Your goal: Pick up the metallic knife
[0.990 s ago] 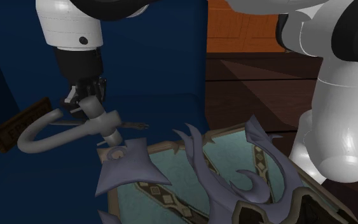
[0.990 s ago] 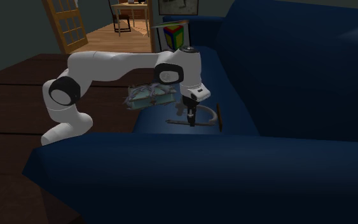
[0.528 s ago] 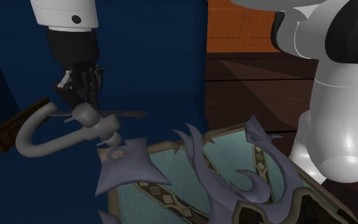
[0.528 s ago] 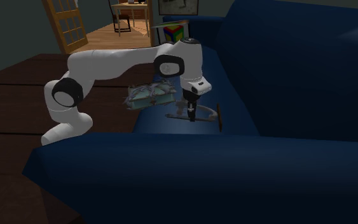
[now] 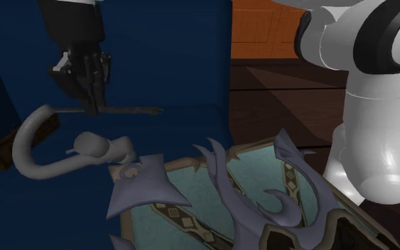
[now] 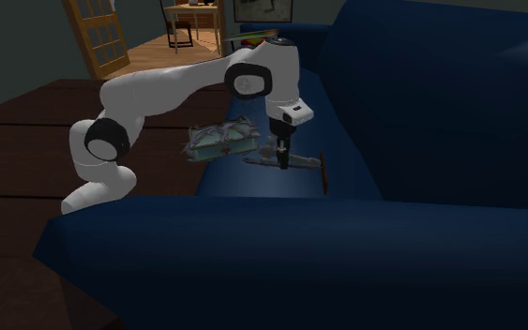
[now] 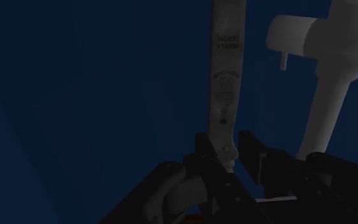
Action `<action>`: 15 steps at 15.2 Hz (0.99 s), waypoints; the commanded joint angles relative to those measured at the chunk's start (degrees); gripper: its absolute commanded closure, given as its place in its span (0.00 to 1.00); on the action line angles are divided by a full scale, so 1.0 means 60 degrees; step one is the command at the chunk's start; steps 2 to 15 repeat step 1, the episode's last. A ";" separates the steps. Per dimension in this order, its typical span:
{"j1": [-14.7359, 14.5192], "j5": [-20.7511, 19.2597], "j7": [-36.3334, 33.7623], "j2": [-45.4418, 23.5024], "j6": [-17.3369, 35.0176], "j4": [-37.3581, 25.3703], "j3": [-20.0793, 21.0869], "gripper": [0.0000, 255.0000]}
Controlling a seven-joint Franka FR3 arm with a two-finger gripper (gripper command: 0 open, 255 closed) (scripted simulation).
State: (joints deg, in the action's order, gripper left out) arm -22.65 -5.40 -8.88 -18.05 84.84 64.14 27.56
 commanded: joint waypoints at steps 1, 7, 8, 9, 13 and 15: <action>-0.0046 -0.0040 -0.0019 -0.0082 -0.0128 -0.0201 0.0002 1.00; -0.0046 -0.0040 -0.0019 -0.0082 -0.0128 -0.0201 0.0002 1.00; -0.0046 -0.0040 -0.0019 -0.0082 -0.0128 -0.0201 0.0002 1.00; -0.0046 -0.0040 -0.0019 -0.0082 -0.0128 -0.0201 0.0002 1.00; -0.0046 -0.0040 -0.0019 -0.0082 -0.0128 -0.0201 0.0002 1.00; -0.0046 -0.0040 -0.0019 -0.0082 -0.0128 -0.0201 0.0002 1.00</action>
